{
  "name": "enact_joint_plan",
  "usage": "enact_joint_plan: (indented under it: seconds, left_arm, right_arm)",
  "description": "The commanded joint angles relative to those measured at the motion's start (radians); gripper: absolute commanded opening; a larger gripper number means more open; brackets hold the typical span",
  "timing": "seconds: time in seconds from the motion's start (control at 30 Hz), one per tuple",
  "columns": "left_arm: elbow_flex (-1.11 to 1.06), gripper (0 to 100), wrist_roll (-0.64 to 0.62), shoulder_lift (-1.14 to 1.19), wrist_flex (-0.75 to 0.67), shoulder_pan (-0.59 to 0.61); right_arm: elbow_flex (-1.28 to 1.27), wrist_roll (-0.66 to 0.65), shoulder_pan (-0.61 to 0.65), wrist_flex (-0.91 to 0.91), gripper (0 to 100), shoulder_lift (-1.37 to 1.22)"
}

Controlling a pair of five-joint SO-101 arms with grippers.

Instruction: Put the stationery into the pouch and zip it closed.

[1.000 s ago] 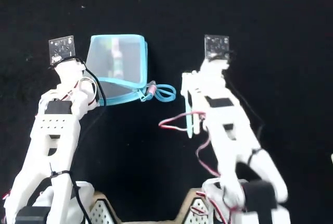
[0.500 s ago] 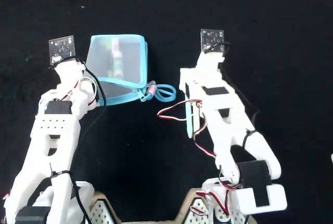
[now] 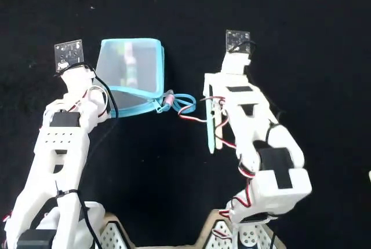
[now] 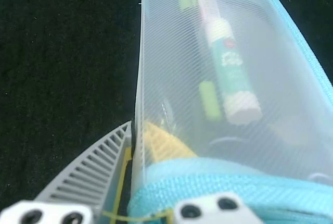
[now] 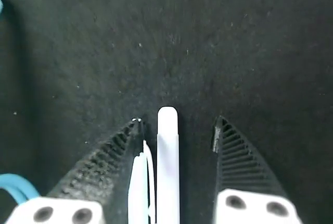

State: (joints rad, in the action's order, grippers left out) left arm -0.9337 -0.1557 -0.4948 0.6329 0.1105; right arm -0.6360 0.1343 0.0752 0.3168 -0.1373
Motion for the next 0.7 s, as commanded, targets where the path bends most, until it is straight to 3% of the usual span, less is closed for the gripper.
enact_joint_plan:
  seconds: [0.0, 0.17, 0.67]
  left_arm:
    - [-0.044, 3, -0.012, 0.012, -0.002, 0.004]
    - [-0.044, 3, -0.012, 0.012, -0.002, 0.001]
    - [-0.044, 3, -0.012, 0.012, -0.002, 0.002]
  right_arm:
    - [0.163, -0.011, -0.028, 0.146, 20.4, -0.031]
    - [0.297, -0.012, -0.029, 0.345, 20.4, -0.093]
    - [0.587, -0.012, -0.029, 0.591, 20.4, -0.309]
